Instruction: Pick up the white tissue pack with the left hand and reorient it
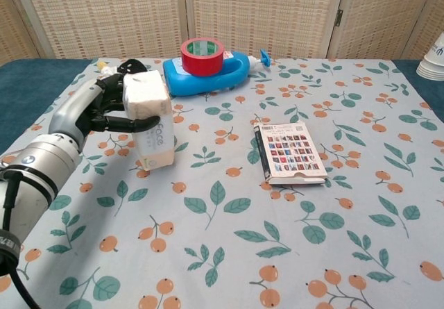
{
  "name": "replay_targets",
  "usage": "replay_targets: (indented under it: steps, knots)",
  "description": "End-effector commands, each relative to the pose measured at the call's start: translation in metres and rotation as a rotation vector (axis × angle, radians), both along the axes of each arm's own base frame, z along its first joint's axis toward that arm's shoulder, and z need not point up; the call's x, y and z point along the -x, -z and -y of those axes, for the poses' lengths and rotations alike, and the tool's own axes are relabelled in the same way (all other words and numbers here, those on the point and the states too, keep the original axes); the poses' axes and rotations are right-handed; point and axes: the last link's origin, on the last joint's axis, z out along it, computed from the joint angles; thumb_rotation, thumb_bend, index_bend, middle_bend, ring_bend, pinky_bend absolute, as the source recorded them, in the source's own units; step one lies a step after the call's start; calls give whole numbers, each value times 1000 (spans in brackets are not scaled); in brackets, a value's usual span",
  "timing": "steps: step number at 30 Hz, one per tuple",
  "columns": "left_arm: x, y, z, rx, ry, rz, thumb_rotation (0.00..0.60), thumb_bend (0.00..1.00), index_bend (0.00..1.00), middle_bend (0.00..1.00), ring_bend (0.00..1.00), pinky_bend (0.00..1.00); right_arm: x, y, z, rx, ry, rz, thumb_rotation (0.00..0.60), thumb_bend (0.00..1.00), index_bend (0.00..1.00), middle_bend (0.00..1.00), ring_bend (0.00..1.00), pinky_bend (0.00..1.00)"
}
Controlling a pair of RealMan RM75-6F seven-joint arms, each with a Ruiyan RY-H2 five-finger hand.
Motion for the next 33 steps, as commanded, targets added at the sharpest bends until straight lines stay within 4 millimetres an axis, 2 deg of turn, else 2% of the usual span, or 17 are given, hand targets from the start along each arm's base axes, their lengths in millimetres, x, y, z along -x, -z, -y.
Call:
replay_targets:
  steps: [1, 16, 24, 33]
  knots:
    - [4, 3, 1, 17, 38, -4, 600, 226, 286, 444, 159, 178, 1, 0, 1, 1, 3, 0, 600, 114, 130, 60, 0, 43]
    - [16, 6, 0, 66, 36, 8, 600, 209, 265, 425, 141, 203, 0, 3, 0, -12, 3, -4, 600, 115, 130, 60, 0, 43]
    - [16, 3, 1, 91, 33, 14, 600, 135, 14, 256, 53, 182, -1, 4, -1, -19, -3, -6, 600, 115, 130, 59, 0, 43]
    - [16, -1, 3, 129, 68, 25, 600, 115, 0, 113, 0, 147, -1, 4, -1, -15, 1, -8, 600, 114, 130, 59, 0, 43]
